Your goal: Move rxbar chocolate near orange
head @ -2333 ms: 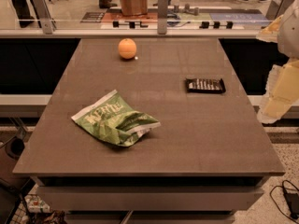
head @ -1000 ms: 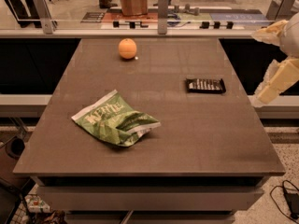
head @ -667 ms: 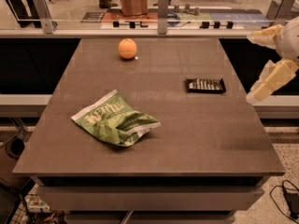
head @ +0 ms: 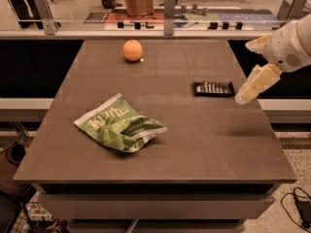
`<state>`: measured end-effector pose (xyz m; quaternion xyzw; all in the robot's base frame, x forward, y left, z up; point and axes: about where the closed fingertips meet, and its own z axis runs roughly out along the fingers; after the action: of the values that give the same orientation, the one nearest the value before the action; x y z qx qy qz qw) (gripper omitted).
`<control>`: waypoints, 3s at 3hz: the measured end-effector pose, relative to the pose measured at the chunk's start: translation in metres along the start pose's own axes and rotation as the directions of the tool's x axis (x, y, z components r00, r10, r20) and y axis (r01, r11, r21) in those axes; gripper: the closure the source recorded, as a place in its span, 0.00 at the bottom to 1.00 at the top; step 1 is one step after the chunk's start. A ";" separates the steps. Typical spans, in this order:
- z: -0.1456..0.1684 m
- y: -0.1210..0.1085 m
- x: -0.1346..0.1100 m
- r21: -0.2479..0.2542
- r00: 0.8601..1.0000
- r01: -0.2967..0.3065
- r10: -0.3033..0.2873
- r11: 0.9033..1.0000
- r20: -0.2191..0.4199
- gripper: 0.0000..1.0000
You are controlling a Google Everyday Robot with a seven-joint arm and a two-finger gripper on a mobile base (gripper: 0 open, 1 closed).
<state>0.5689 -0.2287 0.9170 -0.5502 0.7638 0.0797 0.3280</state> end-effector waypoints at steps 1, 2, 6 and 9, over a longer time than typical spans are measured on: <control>0.031 -0.011 0.005 -0.004 0.998 -0.054 0.054 0.999 -0.019 0.00; 0.056 -0.018 0.015 -0.028 0.996 -0.093 0.093 0.995 -0.011 0.00; 0.105 -0.035 0.049 -0.109 0.984 -0.165 0.171 0.980 0.054 0.18; 0.104 -0.035 0.044 -0.116 0.984 -0.164 0.171 0.980 0.054 0.88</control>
Offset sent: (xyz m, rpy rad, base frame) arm 0.0542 0.0082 -0.0755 0.0704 0.1096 -0.0797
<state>0.6354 -0.2267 0.8186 -0.4986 0.7908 0.1669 0.3133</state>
